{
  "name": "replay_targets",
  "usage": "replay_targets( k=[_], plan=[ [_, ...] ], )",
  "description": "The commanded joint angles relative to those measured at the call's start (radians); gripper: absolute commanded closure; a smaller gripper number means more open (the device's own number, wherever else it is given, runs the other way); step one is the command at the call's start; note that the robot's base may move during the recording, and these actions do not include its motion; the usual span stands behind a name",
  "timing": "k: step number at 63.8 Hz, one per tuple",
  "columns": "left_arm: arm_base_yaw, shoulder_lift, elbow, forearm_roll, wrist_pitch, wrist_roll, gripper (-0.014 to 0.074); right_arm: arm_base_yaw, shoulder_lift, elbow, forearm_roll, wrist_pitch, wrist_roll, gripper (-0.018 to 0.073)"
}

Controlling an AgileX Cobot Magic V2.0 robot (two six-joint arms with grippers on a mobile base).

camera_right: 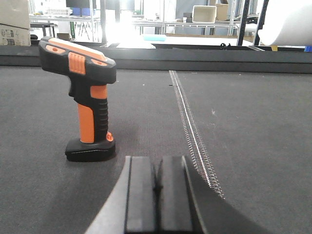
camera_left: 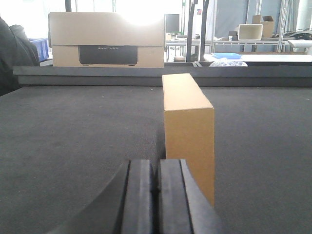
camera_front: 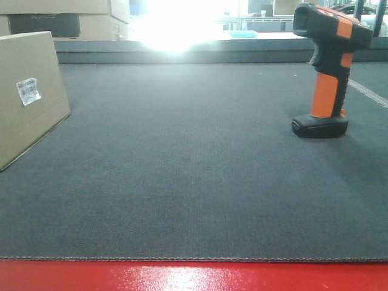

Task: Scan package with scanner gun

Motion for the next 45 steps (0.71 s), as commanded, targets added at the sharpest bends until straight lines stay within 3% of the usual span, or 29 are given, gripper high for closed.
replay_targets(
  k=[1,45],
  plan=[
    [-0.007,-0.006,-0.003,0.002,-0.022,-0.007,0.0707,-0.002,-0.004,0.003,-0.006,-0.008,0.003,0.0713],
    [-0.007,-0.006,-0.003,0.002,-0.022,-0.007,0.0707,-0.002,-0.004,0.003,-0.006,-0.008,0.003,0.0713]
  ],
)
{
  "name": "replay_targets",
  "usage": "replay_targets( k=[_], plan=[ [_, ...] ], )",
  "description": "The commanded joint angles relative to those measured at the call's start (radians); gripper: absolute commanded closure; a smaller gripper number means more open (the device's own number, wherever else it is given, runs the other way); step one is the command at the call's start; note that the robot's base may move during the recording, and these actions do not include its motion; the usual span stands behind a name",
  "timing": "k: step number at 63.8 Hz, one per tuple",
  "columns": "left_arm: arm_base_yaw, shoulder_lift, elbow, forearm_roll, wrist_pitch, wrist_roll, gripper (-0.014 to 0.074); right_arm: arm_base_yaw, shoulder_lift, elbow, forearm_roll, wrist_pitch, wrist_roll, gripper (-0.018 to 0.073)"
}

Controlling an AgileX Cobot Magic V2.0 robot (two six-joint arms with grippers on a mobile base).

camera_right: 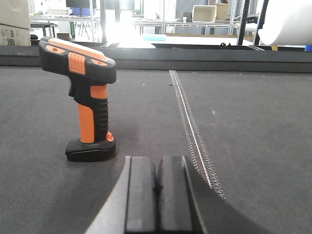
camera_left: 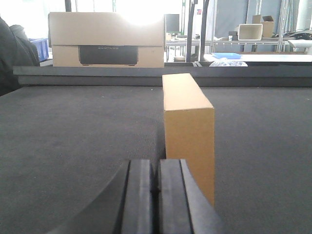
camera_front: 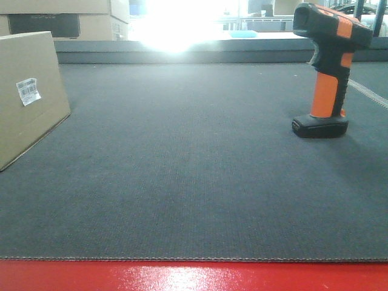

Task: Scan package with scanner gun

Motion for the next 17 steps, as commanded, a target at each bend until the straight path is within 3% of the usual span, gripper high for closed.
replay_targets(
  k=[1,17],
  plan=[
    [-0.007,-0.006,-0.003,0.002,-0.022,-0.007,0.0707,-0.002,-0.003,0.003,-0.006,-0.010,0.001,0.0713],
    [-0.007,-0.006,-0.003,0.002,-0.022,-0.007,0.0707,-0.002,-0.003,0.003,-0.006,-0.010,0.001,0.0713]
  ],
)
